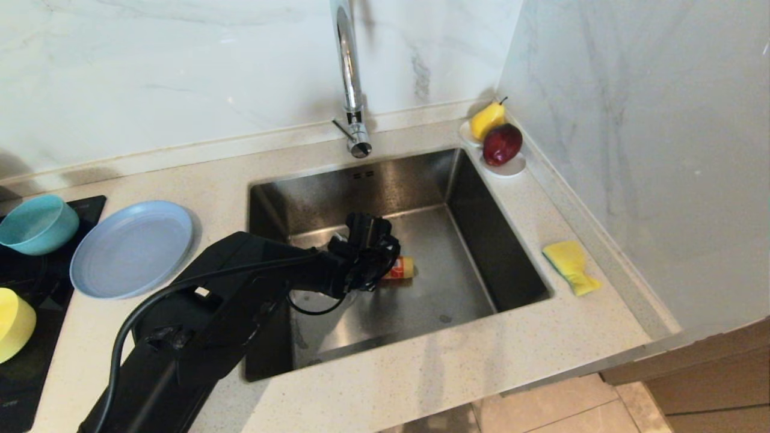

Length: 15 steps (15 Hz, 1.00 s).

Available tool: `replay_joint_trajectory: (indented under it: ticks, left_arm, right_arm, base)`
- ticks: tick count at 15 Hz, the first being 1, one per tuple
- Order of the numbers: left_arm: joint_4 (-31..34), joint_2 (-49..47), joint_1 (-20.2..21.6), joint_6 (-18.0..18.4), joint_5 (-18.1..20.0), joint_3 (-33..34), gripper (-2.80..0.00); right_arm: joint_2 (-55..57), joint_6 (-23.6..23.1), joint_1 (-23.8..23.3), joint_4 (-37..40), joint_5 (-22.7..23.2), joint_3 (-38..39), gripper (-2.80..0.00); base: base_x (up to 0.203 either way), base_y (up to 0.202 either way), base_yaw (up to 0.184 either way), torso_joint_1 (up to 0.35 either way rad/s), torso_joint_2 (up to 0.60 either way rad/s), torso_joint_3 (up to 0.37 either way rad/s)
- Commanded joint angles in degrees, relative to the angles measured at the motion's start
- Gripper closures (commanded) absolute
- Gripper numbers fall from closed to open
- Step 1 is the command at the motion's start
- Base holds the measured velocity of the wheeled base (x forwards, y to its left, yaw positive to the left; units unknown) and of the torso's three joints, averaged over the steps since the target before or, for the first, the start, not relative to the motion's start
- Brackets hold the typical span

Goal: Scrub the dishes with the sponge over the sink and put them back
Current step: Place the bowl on the plate

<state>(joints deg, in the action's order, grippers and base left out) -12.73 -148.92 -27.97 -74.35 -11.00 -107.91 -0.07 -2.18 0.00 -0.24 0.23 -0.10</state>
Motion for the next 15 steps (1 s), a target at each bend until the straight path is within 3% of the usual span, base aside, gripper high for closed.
replay_joint_trajectory:
  ticks: [1, 15]
  left_arm:
    - [-0.36, -0.05, 0.32, -0.54, -0.17, -0.02, -2.80]
    - [-1.50, -0.76, 2.13, -0.89, -1.22, -0.02, -2.80]
  right_arm:
    - [0.07, -0.01, 0.00, -0.02, 0.03, 0.01, 0.00]
    - [0.07, -0.01, 0.00, -0.02, 0.03, 0.01, 0.00]
  base:
    - [0.000, 0.000, 0.000, 0.000, 0.00, 0.000]
    - [0.000, 0.000, 0.000, 0.000, 0.00, 0.000]
